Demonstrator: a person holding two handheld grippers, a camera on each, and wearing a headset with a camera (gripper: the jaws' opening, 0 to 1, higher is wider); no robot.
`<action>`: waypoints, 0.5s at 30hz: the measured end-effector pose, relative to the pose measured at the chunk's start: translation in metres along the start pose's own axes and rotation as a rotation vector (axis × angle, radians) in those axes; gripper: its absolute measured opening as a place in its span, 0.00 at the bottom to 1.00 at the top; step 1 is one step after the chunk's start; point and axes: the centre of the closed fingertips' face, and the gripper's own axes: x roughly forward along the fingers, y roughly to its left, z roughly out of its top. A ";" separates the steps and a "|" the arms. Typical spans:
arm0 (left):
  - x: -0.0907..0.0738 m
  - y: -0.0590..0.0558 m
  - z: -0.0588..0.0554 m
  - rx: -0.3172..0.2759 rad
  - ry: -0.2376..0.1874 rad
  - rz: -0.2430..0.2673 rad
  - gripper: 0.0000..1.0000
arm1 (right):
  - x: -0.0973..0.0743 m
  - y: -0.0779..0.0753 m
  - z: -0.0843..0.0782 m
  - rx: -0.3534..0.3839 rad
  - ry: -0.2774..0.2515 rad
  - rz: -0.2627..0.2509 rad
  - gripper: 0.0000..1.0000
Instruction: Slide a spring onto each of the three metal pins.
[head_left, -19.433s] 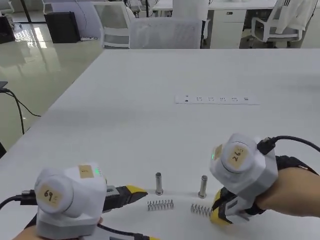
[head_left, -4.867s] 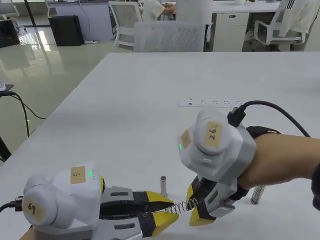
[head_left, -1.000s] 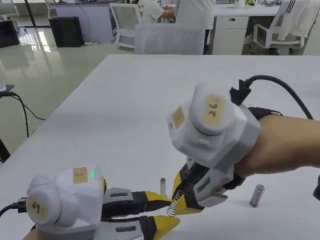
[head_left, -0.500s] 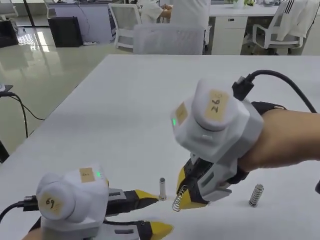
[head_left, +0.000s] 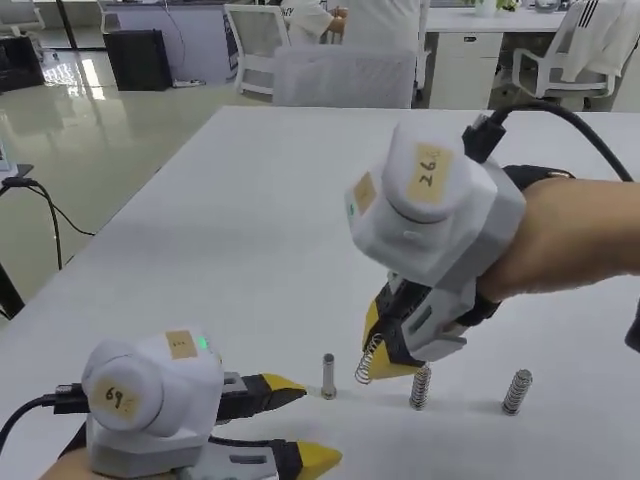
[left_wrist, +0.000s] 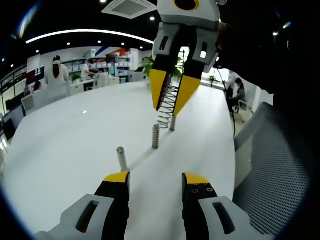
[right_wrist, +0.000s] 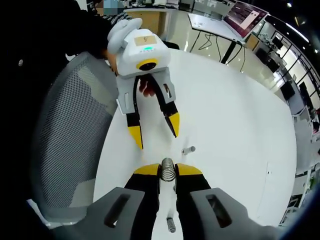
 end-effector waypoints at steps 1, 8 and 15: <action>0.000 0.001 0.000 0.000 0.002 0.002 0.35 | -0.001 -0.003 0.001 -0.004 0.003 -0.003 0.08; 0.001 0.002 -0.002 0.001 0.011 0.001 0.36 | 0.003 -0.020 0.004 -0.015 0.024 -0.004 0.08; 0.002 0.002 -0.002 -0.003 0.015 -0.002 0.36 | 0.007 -0.030 0.005 -0.031 0.052 -0.001 0.08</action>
